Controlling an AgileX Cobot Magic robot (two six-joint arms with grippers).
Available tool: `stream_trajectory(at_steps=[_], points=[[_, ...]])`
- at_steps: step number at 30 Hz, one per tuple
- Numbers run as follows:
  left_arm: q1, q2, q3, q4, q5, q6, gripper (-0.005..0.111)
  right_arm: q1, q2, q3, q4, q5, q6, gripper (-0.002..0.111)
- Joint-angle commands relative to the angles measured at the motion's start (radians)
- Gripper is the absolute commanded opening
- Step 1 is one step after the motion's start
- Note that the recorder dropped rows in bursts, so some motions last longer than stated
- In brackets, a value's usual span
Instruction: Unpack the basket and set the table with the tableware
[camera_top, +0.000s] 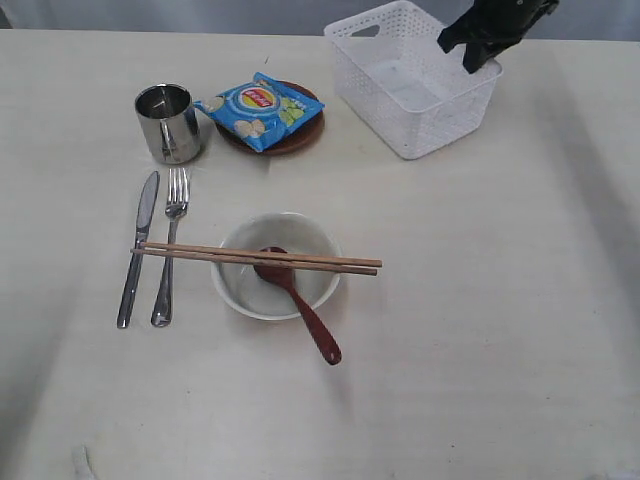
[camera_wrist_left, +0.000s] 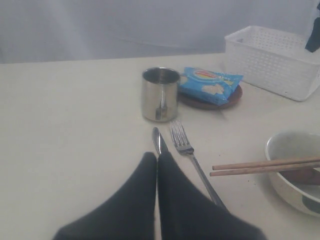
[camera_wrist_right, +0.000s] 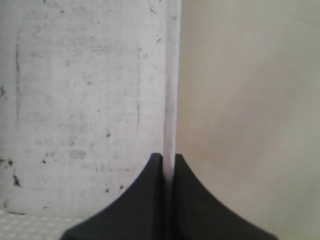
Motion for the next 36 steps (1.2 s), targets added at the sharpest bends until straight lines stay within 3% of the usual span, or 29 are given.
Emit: stream_trajectory(at_steps=[1,9,14,19,36], points=[[-0.006,-0.003,0.003,0.001,-0.002,0.0,0.0,-0.025,-0.086,0.002,-0.081,0.005,0.086,-0.001],[-0.006,-0.003,0.003,0.001,-0.002,-0.003,0.0,-0.052,-0.212,0.024,-0.072,0.005,0.28,-0.001],[-0.006,-0.003,0.003,0.001,-0.002,-0.003,0.0,-0.052,-0.241,0.162,-0.043,0.005,0.364,-0.001],[-0.006,-0.003,0.003,0.002,-0.002,-0.003,0.0,-0.047,-0.275,0.337,0.12,0.005,0.365,-0.001],[-0.006,-0.003,0.003,0.002,-0.002,0.0,0.0,-0.01,-0.462,0.883,0.069,-0.452,0.479,-0.001]])
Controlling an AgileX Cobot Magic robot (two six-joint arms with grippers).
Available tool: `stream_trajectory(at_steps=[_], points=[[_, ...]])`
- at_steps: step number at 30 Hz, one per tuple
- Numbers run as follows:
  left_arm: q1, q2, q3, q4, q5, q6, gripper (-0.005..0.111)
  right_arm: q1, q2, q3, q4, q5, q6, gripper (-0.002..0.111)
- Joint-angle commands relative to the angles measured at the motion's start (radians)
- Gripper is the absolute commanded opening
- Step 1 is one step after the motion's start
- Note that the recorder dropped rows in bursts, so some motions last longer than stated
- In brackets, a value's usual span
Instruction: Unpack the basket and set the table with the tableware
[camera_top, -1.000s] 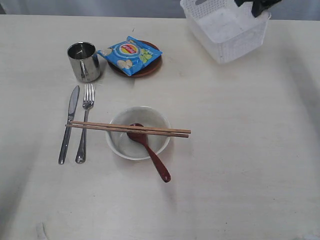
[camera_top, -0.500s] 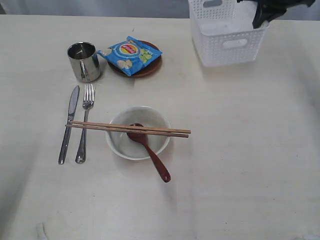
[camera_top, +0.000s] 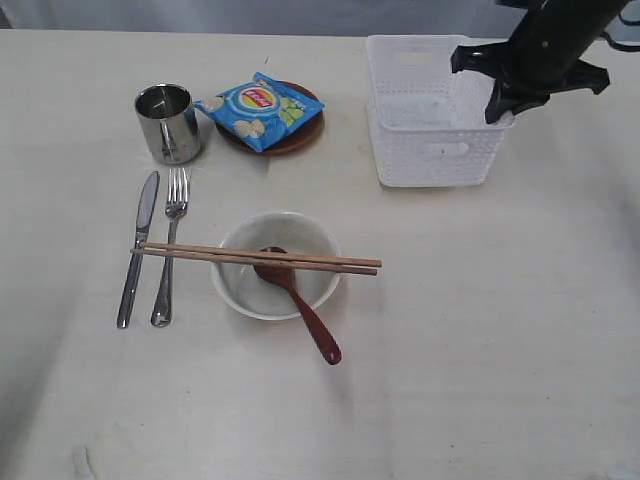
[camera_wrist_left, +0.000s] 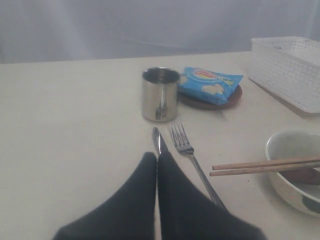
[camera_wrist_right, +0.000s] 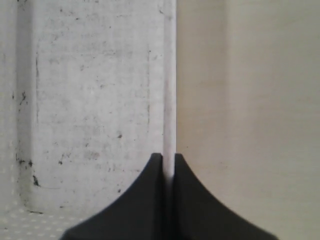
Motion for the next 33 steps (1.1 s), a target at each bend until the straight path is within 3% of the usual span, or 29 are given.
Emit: stream_trajectory(at_steps=[1,33], points=[[-0.006,-0.003,0.003,0.002,-0.002,0.0,0.0,-0.002,-0.033,0.09,-0.024,-0.127,0.032,-0.001],[-0.006,-0.003,0.003,0.002,-0.002,0.0,0.0,0.023,-0.033,0.122,0.125,-0.099,-0.061,-0.001]])
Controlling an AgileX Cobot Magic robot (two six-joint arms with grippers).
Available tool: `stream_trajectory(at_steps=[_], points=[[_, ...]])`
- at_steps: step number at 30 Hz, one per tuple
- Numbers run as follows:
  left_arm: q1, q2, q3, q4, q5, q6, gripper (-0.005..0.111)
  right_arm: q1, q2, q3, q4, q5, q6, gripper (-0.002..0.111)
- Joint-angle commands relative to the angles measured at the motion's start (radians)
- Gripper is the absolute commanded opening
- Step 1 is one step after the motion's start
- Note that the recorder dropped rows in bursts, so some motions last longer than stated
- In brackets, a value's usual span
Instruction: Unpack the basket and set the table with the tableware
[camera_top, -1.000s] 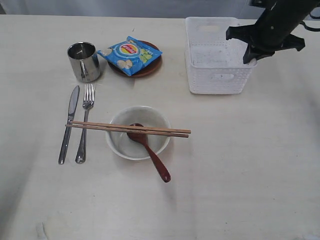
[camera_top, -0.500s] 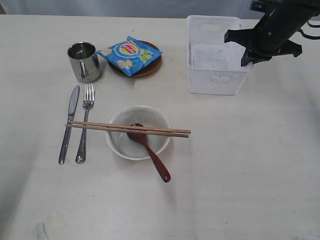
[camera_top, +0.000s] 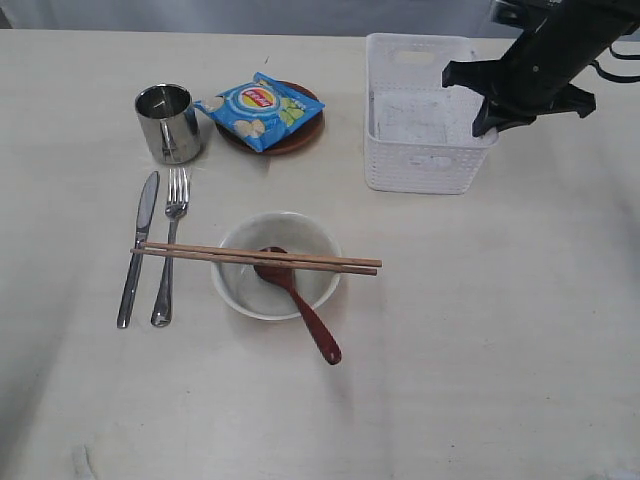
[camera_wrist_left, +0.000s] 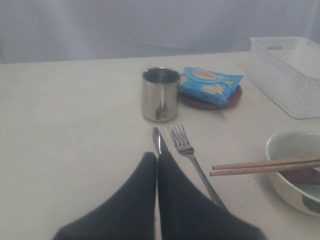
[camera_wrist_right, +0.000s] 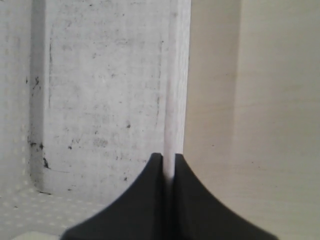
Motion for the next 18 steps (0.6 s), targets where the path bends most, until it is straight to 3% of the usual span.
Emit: stream_trajectory(at_steps=[1,10,18], points=[[-0.006,-0.003,0.003,0.002,-0.002,0.0,0.0,0.012,-0.01,0.005,0.017,0.009,-0.009,-0.001],[-0.006,-0.003,0.003,0.002,-0.002,0.0,0.0,0.01,-0.01,0.005,0.013,0.004,-0.009,0.001],[-0.006,-0.003,0.003,0.002,-0.002,0.0,0.0,0.01,-0.01,0.003,0.016,0.006,-0.007,0.049]])
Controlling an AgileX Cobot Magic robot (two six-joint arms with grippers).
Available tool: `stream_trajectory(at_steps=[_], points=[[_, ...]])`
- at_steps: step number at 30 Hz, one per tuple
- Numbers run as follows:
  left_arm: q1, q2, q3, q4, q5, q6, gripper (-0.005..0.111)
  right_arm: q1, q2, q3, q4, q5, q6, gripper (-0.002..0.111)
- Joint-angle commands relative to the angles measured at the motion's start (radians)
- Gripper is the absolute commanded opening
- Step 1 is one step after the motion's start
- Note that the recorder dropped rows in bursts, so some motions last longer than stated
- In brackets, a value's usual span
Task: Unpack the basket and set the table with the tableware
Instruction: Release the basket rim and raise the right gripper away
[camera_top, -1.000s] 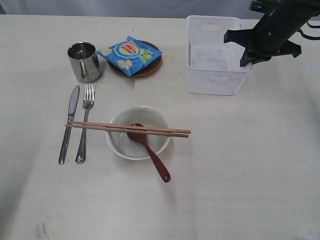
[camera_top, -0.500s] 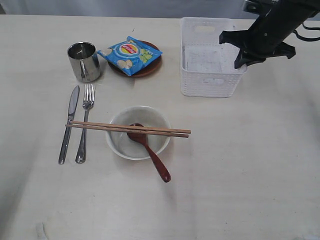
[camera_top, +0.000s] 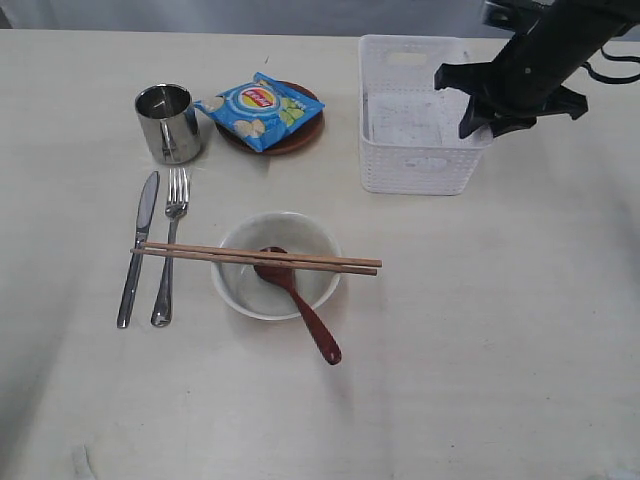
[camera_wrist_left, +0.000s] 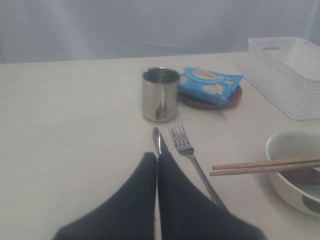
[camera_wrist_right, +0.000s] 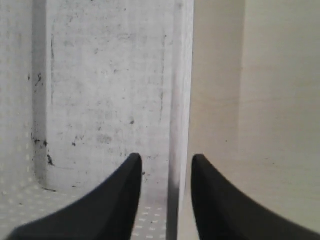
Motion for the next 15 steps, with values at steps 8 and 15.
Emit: stream_trajectory(at_steps=[8,15], points=[[-0.006,-0.003,0.003,0.002,-0.002,0.0,0.0,-0.034,-0.08,-0.107,0.002,0.083,-0.005,0.053],[-0.006,-0.003,0.003,0.002,-0.002,0.0,0.0,-0.02,-0.224,-0.217,0.048,0.152,-0.049,0.048]])
